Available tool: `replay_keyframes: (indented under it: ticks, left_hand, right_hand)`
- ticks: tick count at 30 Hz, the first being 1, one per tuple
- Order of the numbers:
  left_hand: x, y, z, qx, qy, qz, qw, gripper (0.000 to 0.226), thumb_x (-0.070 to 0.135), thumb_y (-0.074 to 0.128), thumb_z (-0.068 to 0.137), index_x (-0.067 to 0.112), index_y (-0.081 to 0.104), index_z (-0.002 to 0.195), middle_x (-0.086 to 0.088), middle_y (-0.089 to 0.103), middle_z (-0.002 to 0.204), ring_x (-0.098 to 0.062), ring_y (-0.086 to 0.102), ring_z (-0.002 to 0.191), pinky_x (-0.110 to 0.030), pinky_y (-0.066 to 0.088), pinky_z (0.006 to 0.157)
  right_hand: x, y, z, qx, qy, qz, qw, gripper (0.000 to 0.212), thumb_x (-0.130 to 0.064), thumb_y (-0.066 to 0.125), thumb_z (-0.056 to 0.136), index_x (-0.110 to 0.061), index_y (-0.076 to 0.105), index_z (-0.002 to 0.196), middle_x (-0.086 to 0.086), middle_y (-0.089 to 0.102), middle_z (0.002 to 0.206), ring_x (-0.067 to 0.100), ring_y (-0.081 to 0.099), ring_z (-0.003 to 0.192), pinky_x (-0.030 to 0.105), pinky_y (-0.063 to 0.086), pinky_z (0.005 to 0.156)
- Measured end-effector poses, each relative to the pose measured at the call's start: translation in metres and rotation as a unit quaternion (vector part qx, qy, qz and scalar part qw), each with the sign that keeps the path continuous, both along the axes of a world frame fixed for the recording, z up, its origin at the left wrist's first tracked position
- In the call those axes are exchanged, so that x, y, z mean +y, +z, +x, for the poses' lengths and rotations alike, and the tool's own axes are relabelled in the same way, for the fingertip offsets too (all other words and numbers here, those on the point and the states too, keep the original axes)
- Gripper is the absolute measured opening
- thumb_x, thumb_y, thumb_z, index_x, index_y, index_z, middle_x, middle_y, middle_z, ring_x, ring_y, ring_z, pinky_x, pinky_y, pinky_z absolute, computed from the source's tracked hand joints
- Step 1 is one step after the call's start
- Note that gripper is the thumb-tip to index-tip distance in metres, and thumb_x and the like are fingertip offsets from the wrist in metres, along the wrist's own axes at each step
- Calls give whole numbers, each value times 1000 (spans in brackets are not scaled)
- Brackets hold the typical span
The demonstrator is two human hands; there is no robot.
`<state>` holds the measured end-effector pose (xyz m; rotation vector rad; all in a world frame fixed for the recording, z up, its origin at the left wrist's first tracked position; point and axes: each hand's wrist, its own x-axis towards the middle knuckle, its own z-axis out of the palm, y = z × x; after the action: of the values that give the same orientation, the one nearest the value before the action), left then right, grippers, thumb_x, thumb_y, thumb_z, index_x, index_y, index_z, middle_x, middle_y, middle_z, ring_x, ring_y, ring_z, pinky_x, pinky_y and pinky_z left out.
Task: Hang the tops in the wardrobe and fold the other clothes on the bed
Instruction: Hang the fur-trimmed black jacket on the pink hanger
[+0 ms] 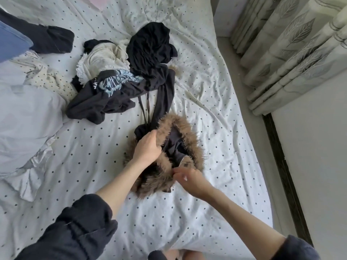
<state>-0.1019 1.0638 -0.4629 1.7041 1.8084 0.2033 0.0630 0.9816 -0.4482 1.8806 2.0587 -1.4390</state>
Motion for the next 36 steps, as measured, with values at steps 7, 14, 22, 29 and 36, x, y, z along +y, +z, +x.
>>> replay_keyframes:
  ticks: [7,14,22,29,36]
  left_hand:
    - [-34,35,-47,-164,87,-35,982,30,3,57,82,27,61,100,20,63,81,9,59,71,-4,40,57]
    - [-39,46,-59,-27,95,-21,995,36,6,55,82,17,60,116,-1,66,105,-23,60,93,-30,46,78]
    - [10,98,4,25,-114,211,970,76,19,70,81,26,30,145,0,35,149,-19,31,136,-39,26,106]
    - [-3,184,-15,0,-28,337,941,33,-11,60,73,8,70,98,-5,68,97,-28,65,82,-36,51,65]
    - [-82,266,-79,41,163,446,879,30,-10,70,69,9,74,92,-7,68,91,-18,60,77,-16,39,73]
  right_hand:
    - [65,-29,20,-152,-126,42,979,78,-45,61,86,-25,18,147,4,34,146,29,33,132,50,33,101]
    - [98,-9,10,-102,-44,111,988,13,-10,49,84,-13,52,72,7,60,69,27,57,71,38,44,84]
    - [96,112,17,17,51,311,949,11,-8,54,86,-2,60,94,4,57,81,30,57,77,34,38,72]
    - [90,193,24,-95,157,406,895,19,-16,49,94,-8,59,108,6,57,101,30,59,84,28,34,68]
    - [86,273,-29,-81,210,498,837,19,0,49,88,-1,58,104,11,48,104,32,55,86,38,47,61]
